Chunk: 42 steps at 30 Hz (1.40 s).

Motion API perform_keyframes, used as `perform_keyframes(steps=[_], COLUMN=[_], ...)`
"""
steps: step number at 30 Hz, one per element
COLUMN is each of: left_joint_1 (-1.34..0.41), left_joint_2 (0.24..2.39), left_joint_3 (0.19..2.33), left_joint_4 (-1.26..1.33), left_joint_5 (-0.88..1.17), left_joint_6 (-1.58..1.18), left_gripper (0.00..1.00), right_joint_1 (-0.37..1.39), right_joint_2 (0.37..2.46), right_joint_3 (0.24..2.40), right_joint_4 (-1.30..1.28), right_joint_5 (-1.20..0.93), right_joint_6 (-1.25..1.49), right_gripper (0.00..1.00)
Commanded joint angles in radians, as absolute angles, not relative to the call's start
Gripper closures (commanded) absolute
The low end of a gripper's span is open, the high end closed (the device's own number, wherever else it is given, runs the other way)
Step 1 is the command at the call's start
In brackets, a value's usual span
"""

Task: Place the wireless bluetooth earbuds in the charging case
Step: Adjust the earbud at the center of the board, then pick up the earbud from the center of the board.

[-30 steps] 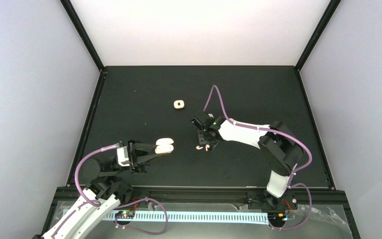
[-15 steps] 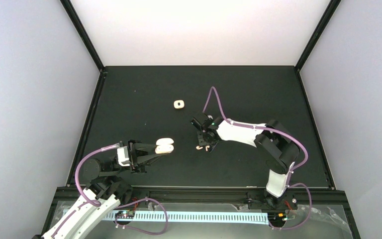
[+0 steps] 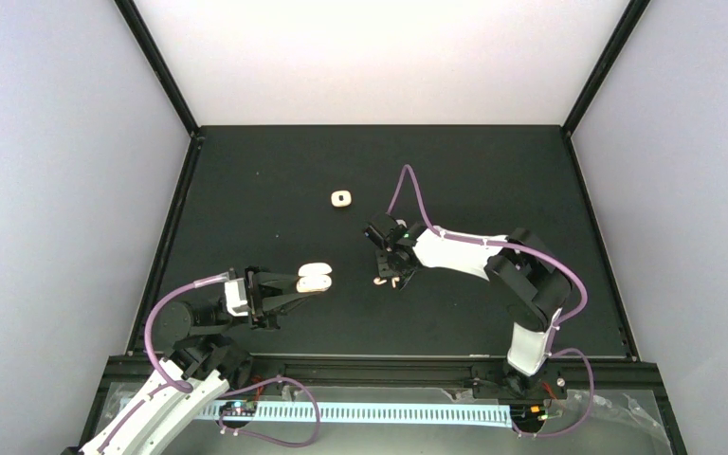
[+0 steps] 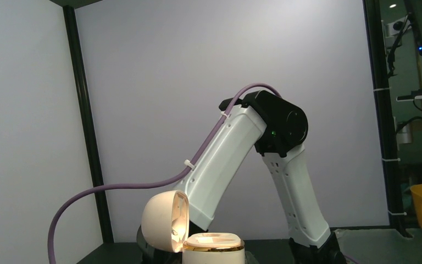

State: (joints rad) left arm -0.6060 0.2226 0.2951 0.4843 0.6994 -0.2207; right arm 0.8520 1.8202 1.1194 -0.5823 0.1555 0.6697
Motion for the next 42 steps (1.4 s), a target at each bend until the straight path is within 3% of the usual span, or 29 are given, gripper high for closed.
perform_keyframes(steps=[1, 14, 31, 42], left_joint_1=[-0.61, -0.61, -0.613, -0.614], left_joint_2=[0.225, 0.197, 0.199, 0.211], left_joint_3=[0.346, 0.348, 0.348, 0.348], left_joint_4=[0.476, 0.477, 0.472, 0.472], left_joint_5=[0.696, 0.695, 0.693, 0.696], left_joint_6=[-0.216, -0.216, -0.216, -0.218], left_gripper=[0.98, 0.99, 0.98, 0.98], right_joint_1=[0.868, 0.891, 0.891, 0.89], right_joint_2=[1.841, 1.892, 1.872, 1.815], right_joint_3=[1.093, 1.094, 1.098, 1.097], right_joint_4=[-0.646, -0.731, -0.709, -0.702], right_joint_5=[0.134, 0.183, 0.174, 0.202], right_joint_6=[0.724, 0.767, 0.757, 0.762], right_gripper=[0.65, 0.7, 0.89, 0.92])
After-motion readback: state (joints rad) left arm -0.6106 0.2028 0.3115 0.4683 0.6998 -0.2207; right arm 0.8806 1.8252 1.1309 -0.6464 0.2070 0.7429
